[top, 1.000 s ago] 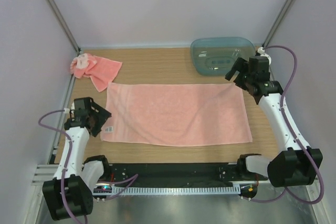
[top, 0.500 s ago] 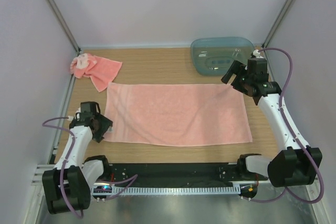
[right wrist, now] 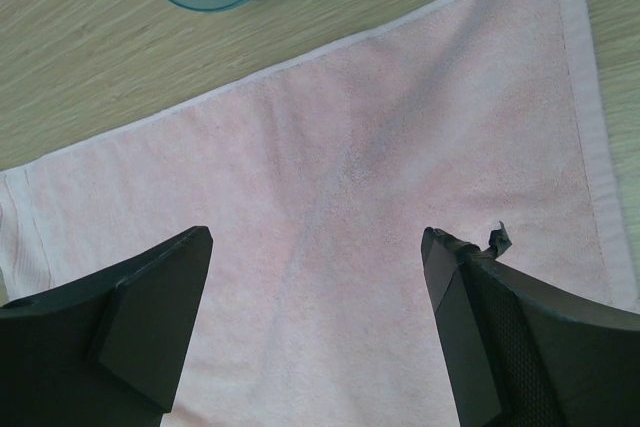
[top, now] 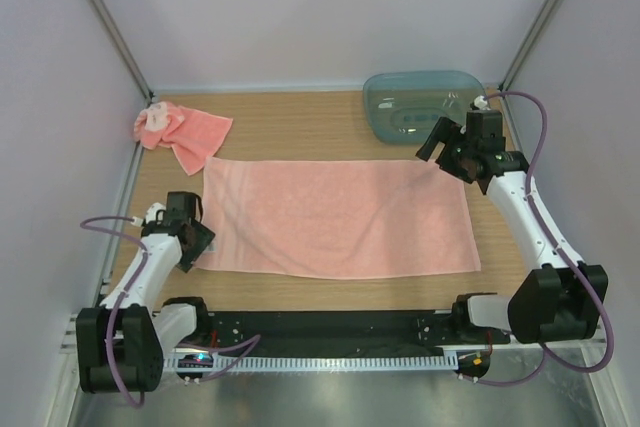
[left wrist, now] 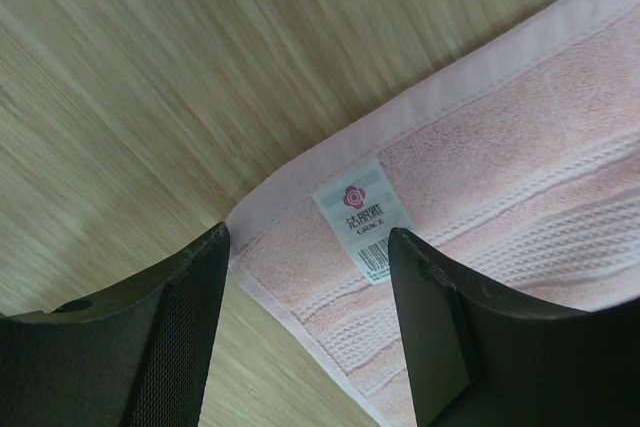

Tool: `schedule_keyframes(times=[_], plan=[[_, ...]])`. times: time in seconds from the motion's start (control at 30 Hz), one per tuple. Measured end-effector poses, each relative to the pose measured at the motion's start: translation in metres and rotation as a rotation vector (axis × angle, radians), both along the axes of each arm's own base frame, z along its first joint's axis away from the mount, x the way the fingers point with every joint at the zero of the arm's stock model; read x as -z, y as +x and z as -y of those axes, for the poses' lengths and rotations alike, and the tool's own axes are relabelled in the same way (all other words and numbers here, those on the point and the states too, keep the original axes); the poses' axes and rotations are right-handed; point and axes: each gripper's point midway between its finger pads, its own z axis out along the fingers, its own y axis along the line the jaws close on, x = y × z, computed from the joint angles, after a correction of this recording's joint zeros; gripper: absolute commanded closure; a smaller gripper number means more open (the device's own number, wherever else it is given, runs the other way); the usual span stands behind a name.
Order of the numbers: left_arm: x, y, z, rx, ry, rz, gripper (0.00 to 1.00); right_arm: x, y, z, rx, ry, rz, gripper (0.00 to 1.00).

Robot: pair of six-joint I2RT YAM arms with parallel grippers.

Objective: Roll the towels
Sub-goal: Flatten the towel, then fold the towel

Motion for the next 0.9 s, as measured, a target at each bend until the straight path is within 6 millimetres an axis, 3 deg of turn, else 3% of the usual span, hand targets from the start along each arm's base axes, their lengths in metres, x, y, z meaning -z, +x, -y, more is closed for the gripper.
schedule_keyframes(times=[0.13,0.3,0.4,0.63,0.77,0.9], plan=[[0.014,-0.004,0.0,-0.007,-0.004,-0.054,0.36,0.0,0.001,-0.002,-0.009,0.005,0.001,0.07],[0.015,0.0,-0.001,-0.01,0.005,-0.046,0.42,0.005,0.001,-0.003,-0.018,0.008,-0.012,0.07],[0.015,0.002,-0.003,-0.012,0.013,-0.047,0.55,0.007,0.001,-0.003,-0.02,0.007,-0.018,0.07],[0.014,0.008,-0.001,-0.002,0.006,-0.021,0.97,0.01,0.002,-0.001,-0.021,-0.006,-0.015,0.06],[0.0,0.012,0.005,0.036,-0.016,0.038,1.0,0.018,0.004,0.005,-0.008,-0.02,-0.036,0.03],[-0.037,0.023,0.011,0.083,-0.026,0.127,1.0,0.019,0.005,0.012,0.007,-0.045,-0.035,0.03]])
